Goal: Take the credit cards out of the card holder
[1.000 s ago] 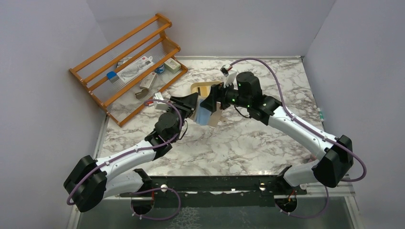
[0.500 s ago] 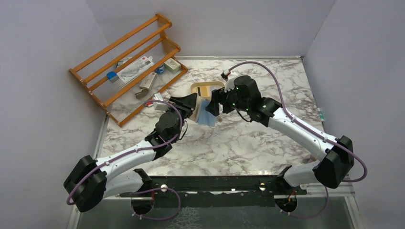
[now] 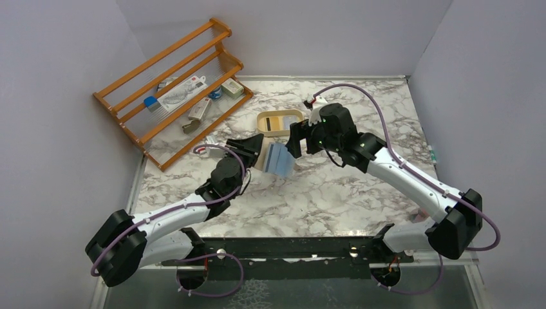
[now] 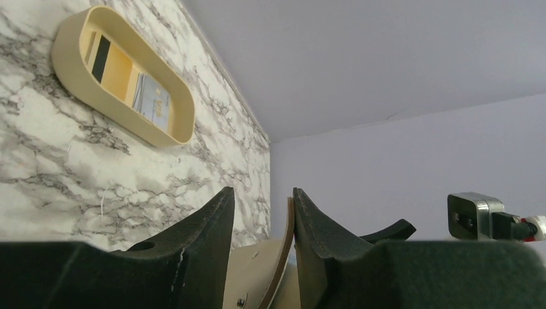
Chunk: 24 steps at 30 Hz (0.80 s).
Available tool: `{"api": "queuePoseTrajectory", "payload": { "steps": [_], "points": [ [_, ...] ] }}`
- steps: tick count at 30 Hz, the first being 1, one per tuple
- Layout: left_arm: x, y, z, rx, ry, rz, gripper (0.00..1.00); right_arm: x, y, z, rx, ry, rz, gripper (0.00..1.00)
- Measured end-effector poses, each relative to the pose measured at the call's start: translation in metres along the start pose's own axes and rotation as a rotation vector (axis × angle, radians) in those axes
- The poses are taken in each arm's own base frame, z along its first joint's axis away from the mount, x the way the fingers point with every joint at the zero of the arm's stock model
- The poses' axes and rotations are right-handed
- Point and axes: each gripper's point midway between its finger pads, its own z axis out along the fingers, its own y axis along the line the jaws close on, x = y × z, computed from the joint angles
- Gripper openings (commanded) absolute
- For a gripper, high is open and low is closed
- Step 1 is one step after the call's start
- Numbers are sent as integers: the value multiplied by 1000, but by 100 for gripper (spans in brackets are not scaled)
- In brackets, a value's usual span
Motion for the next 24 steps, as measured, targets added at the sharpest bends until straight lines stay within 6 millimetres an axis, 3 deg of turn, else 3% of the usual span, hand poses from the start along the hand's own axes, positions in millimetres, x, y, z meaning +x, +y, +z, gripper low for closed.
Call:
{"api": "queuePoseTrajectory", "payload": {
  "steps": [5, 12, 18, 21, 24],
  "points": [
    [7, 30, -4, -65, 14, -92, 0, 2, 3, 0, -19, 8, 0, 92],
    [24, 86, -9, -201, 38, -201, 0, 5, 4, 1, -26, 22, 0, 93],
    [31, 110, -12, -254, 43, -296, 0, 8, 8, 2, -48, 27, 11, 95],
    [35, 113, -12, -256, 51, -356, 0, 22, 17, 8, -111, 44, 35, 97],
    [36, 116, -12, -254, 55, -414, 0, 51, 20, 14, -170, 101, 86, 99]
  ]
}}
